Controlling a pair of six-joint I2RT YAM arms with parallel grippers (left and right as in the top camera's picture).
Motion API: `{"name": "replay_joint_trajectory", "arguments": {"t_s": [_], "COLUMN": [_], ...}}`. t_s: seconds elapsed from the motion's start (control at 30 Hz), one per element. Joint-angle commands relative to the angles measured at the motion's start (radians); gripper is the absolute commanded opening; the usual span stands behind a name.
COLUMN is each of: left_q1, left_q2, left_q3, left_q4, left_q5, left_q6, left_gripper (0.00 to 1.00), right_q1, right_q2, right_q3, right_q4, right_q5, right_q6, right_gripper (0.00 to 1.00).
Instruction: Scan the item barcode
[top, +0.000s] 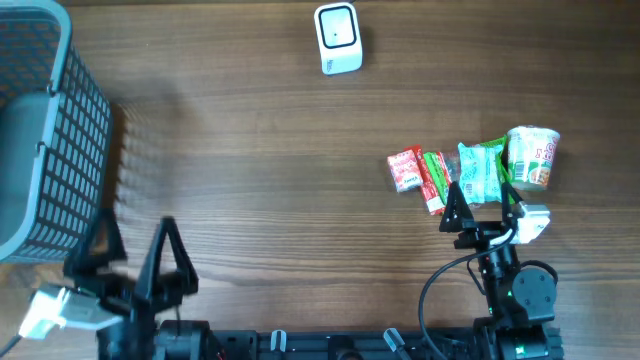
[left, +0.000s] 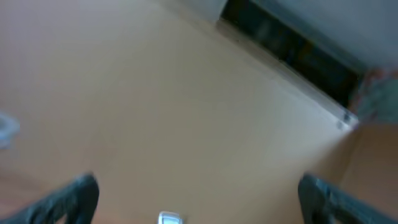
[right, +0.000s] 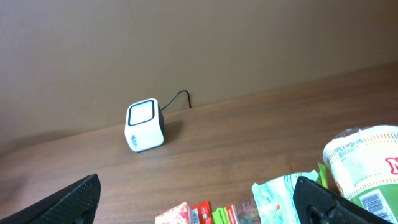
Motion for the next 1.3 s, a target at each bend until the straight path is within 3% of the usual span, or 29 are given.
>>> {"name": "replay_joint_trajectory", "arguments": {"t_s": [0.0, 0.07, 0.1, 0.33, 0.4, 0.57, 1.27], "left_q1": [0.005, 0.005, 0.005, 0.006, 0.006, 0.005, 0.005], "left_q2": [-0.003, -0.003, -0.003, -0.004, -0.004, -0.004, -0.002], "left_q3": [-0.264, -0.422, -0.454, -0.571, -0.571, -0.571, -0.571], "left_q4": [0.339, 0.517, 0.517, 0.372, 0.307, 0.029, 0.032], "left_q5": [0.013, 0.012, 0.012, 0.003, 0.004, -0.004, -0.003], "left_q6": [0.005, 0.005, 0.005, 0.006, 0.055, 0.164, 0.161], "left_gripper": [1.0, 1.0, 1.0, 1.0, 1.0, 1.0, 1.0], "right_q1": [-0.006, -0.006, -0.006, -0.006, -0.006, -0.006, -0.006], "right_q2": [-0.006, -0.006, -0.006, -0.006, -0.006, -0.006, -0.006], "right_q3": [-0.001, -0.001, -0.001, -0.001, -0.001, -0.001, -0.001], "right_q4": [0.005, 0.005, 0.006, 0.005, 0.006, 0.006, 0.006], "right_q5": [-0.016, -0.016, -0.016, -0.016, -0.016, -0.016, -0.016], "right_q6": [0.007, 0.007, 0.008, 0.008, 0.007, 0.007, 0.007], "right_gripper": [1.0, 1.0, 1.0, 1.0, 1.0, 1.0, 1.0]}}
